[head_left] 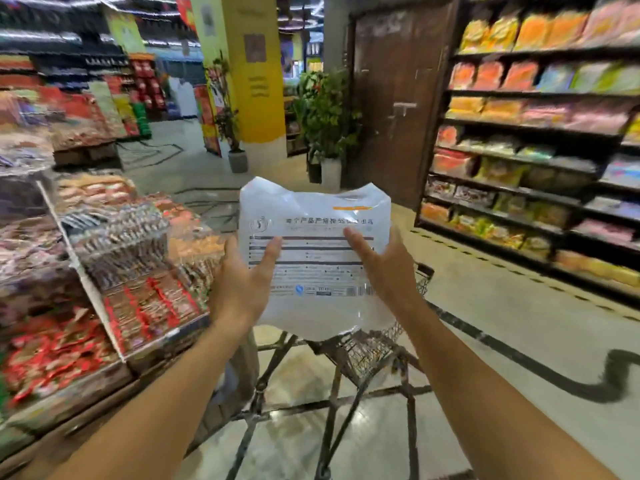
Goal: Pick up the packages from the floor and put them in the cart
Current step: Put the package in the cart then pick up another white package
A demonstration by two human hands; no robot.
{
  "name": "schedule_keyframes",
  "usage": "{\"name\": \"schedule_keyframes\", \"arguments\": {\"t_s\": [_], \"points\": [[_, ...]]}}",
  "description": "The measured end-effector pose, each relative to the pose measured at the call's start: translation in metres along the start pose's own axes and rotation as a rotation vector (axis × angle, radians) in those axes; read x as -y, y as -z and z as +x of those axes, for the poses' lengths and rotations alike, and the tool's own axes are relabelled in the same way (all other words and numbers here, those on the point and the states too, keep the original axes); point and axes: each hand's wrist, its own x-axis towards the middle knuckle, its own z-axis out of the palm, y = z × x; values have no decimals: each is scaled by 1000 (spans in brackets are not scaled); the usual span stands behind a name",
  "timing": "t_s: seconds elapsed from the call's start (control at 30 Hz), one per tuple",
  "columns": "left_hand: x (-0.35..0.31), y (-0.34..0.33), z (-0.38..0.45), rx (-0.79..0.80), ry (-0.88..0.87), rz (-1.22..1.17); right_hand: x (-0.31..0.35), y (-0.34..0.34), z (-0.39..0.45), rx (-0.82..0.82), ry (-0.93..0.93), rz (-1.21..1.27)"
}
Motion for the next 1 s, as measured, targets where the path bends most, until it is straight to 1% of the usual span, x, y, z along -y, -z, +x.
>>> {"name": "schedule_keyframes", "arguments": {"t_s": [0.13, 0.23, 0.47, 0.63, 0.77, 0.9, 1.0], "points": [[-9, -82, 30, 61, -29, 14, -43, 36, 48, -92, 10, -8], [-5, -137, 63, 97, -63, 42, -76, 50, 92, -134, -24, -15], [23, -244, 161, 86, 9, -5, -140, 45, 230, -135, -39, -56], [41, -299, 226, 90, 57, 29, -180, 30, 315, -80, -80, -11], [66, -336, 269, 51, 105, 72, -218, 12, 371, -35, -95, 2], [102, -374, 295, -4, 189, 118, -271, -13, 419, 80, -165, 50], [134, -408, 302, -37, 291, 136, -324, -33, 455, 224, -234, 41]]}}
